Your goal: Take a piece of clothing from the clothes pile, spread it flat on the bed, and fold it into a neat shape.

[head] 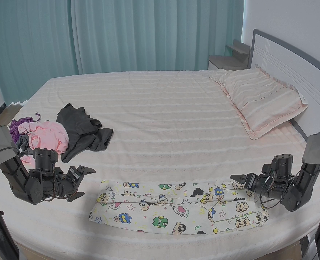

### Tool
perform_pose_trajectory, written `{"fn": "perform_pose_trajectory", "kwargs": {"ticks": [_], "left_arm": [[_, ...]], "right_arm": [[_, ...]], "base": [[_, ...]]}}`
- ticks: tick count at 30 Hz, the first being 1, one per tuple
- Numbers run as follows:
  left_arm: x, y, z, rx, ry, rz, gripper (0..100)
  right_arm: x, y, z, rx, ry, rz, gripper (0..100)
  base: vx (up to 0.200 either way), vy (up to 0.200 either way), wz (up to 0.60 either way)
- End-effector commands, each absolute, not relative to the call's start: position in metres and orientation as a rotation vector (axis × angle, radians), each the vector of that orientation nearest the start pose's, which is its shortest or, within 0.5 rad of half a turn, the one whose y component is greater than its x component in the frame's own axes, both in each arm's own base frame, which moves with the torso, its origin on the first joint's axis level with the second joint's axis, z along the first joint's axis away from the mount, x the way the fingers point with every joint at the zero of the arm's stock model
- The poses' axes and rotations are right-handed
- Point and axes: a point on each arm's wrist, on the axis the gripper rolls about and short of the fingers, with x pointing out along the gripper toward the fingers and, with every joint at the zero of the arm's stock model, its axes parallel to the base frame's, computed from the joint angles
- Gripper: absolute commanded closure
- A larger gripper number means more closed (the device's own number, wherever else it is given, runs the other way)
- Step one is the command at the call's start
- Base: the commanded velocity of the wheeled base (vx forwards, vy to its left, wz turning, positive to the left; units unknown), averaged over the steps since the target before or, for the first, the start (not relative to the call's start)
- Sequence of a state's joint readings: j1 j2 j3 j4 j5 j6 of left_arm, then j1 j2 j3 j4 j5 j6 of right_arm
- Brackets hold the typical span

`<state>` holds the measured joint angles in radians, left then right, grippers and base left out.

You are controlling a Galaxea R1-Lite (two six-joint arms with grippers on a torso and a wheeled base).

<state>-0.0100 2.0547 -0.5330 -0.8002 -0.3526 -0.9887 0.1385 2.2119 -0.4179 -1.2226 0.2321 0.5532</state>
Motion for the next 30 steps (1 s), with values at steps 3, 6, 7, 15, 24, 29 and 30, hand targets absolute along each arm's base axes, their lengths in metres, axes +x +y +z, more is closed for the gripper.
{"fn": "perform_pose_trajectory", "kwargs": {"ticks": [3,6,7,15,24,29,30], "left_arm": [[0.3,-0.011,0.027,-1.059,0.836,0.036,0],[0.3,-0.011,0.027,-1.059,0.836,0.036,0],[0.3,-0.011,0.027,-1.059,0.836,0.035,0],[0.296,-0.014,0.026,-1.049,0.851,0.034,0],[0.288,-0.025,0.023,-1.008,0.867,0.004,0],[0.287,-0.03,0.021,-0.994,0.866,0.0,0],[0.287,-0.031,0.022,-0.994,0.865,-0.001,0]], "right_arm": [[0.313,0.052,-0.046,0.565,0.698,0.132,0],[0.32,0.047,-0.049,0.594,0.654,0.101,0],[0.323,0.043,-0.049,0.596,0.64,0.088,0],[0.317,0.035,-0.029,0.666,0.557,-0.011,0],[0.282,0.051,-0.008,0.811,0.482,-0.019,0],[0.28,0.055,-0.005,0.87,0.481,-0.021,0],[0.28,0.055,-0.005,0.869,0.481,-0.019,0]], "base": [[0.0,0.0,0.0],[0.0,0.0,0.0],[0.0,0.0,0.0],[0.0,0.0,0.0],[0.0,0.0,0.0],[-0.12,0.0,0.0],[0.0,0.0,0.0]]}}
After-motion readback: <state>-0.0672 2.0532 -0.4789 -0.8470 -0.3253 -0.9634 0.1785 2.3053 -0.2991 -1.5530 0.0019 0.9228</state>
